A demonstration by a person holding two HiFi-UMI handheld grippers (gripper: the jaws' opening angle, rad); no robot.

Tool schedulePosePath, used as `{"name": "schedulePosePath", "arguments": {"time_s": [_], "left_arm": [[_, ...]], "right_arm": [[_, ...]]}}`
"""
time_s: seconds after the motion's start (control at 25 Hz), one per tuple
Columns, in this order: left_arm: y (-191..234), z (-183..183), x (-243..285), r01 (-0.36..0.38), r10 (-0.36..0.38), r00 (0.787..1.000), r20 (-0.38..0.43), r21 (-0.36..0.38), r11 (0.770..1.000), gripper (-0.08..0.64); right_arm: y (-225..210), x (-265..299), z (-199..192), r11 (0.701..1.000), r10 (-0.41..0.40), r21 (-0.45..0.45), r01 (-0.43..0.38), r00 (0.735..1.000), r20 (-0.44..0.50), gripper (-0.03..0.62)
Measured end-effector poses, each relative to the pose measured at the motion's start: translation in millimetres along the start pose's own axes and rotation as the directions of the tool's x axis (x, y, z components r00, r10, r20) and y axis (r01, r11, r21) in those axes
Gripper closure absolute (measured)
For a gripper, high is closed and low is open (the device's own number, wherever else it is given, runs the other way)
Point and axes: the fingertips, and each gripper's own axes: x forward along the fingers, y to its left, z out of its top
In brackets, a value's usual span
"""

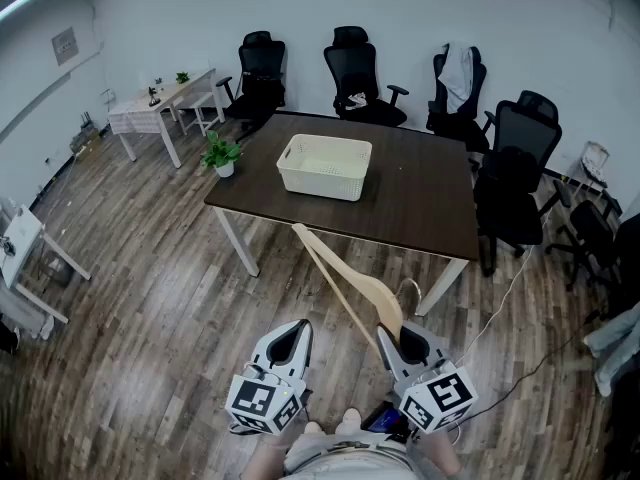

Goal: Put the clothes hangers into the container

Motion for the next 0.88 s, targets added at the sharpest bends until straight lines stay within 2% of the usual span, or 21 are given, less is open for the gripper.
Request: {"name": "schedulePosePath", "arguments": {"time_s": [0.48, 0.88], "left_arm": [[-28.4, -9.3, 30.3, -0.001, 0.001, 1.0, -0.003, -0.001, 1.0, 0.549], [-8.4, -8.4, 42.7, -0.028, 0.028, 1.0, 0.0, -0.01, 1.0, 0.549]], "right_arm": [[-31.4, 2.3, -2.8, 0.998, 0.051, 0.021, -0.051, 0.999, -0.007, 0.532], [-39.6, 31.4, -0.9, 0.997, 0.073, 0.018, -0.073, 0.997, -0.009, 0.532]]}}
